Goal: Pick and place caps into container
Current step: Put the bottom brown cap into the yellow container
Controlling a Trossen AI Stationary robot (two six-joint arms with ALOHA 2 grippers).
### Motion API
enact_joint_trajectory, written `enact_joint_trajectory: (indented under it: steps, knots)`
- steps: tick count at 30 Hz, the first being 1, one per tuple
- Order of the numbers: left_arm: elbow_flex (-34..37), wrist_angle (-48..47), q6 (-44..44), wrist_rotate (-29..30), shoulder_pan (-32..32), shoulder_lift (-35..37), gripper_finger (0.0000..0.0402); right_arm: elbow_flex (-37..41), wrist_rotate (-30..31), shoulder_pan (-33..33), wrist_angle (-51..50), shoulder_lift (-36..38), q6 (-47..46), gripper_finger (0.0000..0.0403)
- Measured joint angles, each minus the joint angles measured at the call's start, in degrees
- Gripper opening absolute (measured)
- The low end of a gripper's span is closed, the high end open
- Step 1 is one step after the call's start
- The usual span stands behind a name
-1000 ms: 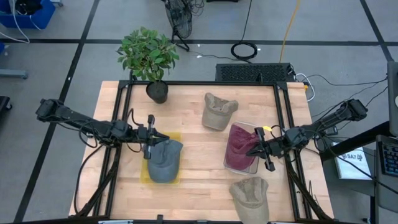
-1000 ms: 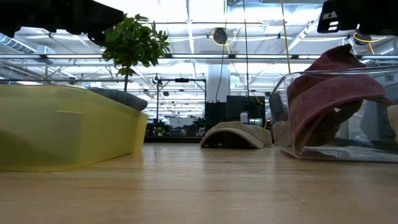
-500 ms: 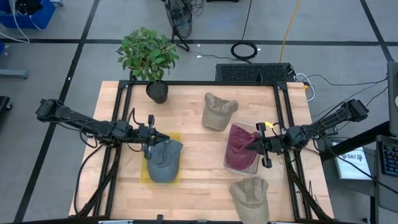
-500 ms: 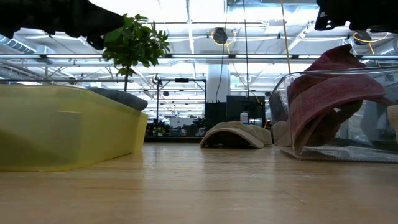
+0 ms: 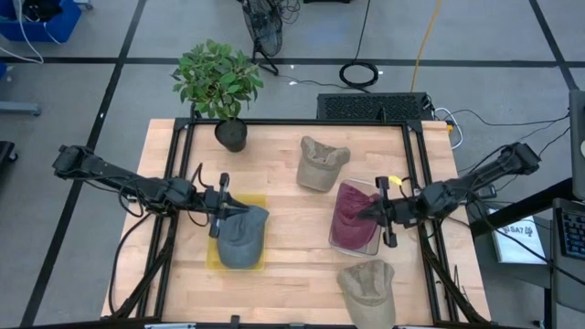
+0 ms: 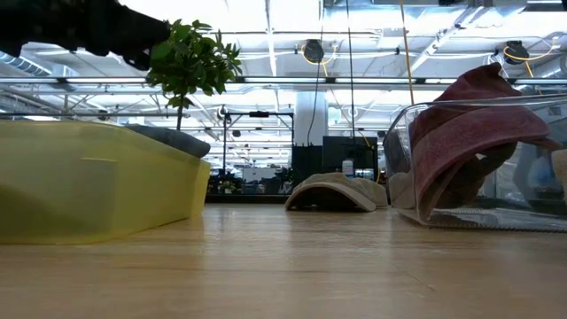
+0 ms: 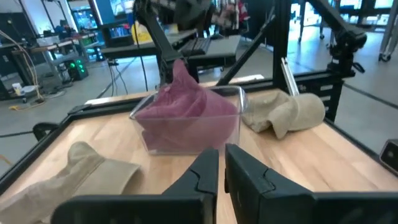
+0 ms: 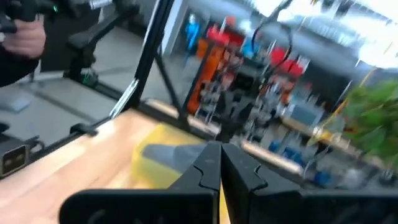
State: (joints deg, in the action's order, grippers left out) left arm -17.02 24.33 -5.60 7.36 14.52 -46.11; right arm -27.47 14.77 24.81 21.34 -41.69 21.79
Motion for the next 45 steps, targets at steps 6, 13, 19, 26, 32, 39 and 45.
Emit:
enact_joint_trajectory:
  steps: [6,13,19,26,32,39,45]
  knots:
    - [0.0,-1.9,0.1,0.1,0.0,0.0,0.0037,-16.9,0.7,7.1,-19.4,-10.0,-7.2,0.0]
    - [0.0,-2.3,0.2,0.1,0.0,0.0,0.0037,-36.5,7.9,17.9,-43.2,-23.2,-29.5,0.0]
    - [0.0,-2.4,2.2,0.1,0.0,0.0,0.0037,-51.9,11.0,27.2,-48.7,-35.2,-37.8,0.0]
    - [0.0,-4.1,5.8,0.1,0.0,0.0,0.0037,-57.0,16.4,33.3,-55.9,-43.1,-50.9,0.0]
    - [0.0,-4.2,9.4,0.1,0.0,0.0,0.0037,-57.0,15.1,33.4,-56.6,-49.1,-60.6,0.0031]
    - [0.0,-4.7,6.6,0.1,0.0,0.0,0.0037,-57.0,13.5,33.5,-62.4,-52.8,-65.6,0.0113]
    - [0.0,-4.8,5.9,0.1,0.0,0.0,0.0037,-57.0,10.4,33.0,-64.5,-54.9,-69.6,0.0162]
